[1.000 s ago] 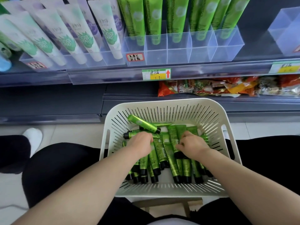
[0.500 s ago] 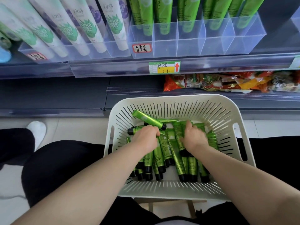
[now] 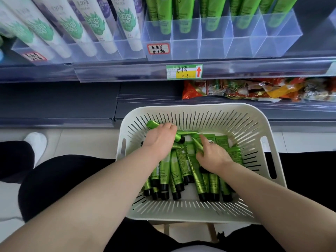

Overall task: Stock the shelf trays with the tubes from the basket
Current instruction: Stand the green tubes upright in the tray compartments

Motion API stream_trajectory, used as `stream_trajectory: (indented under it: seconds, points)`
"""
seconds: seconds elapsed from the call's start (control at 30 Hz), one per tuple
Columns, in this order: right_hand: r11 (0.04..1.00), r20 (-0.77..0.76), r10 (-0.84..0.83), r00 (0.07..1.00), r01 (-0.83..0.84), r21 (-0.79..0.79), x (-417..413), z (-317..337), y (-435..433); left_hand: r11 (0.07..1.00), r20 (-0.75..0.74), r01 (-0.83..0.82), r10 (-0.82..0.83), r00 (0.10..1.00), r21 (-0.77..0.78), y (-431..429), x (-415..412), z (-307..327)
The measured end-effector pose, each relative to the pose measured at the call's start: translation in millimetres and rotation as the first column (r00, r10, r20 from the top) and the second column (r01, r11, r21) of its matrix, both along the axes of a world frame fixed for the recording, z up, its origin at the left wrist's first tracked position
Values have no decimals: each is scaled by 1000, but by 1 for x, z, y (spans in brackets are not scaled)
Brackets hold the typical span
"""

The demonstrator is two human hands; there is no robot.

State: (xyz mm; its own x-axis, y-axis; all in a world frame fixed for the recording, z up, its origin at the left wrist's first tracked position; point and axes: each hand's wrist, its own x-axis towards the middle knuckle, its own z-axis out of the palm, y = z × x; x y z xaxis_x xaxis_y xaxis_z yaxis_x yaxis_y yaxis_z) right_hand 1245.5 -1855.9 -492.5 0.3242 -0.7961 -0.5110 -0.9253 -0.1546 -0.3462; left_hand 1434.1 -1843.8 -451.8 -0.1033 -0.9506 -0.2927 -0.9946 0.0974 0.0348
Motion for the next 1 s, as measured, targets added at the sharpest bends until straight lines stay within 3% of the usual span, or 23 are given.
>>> stream_trajectory:
  seconds: [0.1,0.23,0.43,0.5,0.63,0.77,0.87,1.0]
  points:
    - [1000,71,27,997,-27,-8,0,2,-2,995,244,73,-89,966,73,-4,0,6]
    - [998,195,42,980,-50,36,4,6,-4,971,496,149,-224,839,188,-7,-4,14]
    - [993,201,55,978,-33,-112,8,23,-8,889,565,368,-457,687,271,4,5,13]
    - [989,213,44,976,-13,-147,10,32,-9,896,518,398,-440,733,198,6,6,17]
    - [979,228,31,973,17,-204,9,51,-9,959,381,267,-282,881,92,7,0,38]
    - [961,196,44,980,11,-275,4,77,-11,997,102,78,-76,992,-15,5,-1,65]
    - [932,201,71,977,7,-362,-1,100,-11,989,-147,-141,135,980,-36,0,2,88]
    - [874,267,82,960,59,-482,-6,134,-14,958,-412,-258,187,892,-125,-5,2,120]
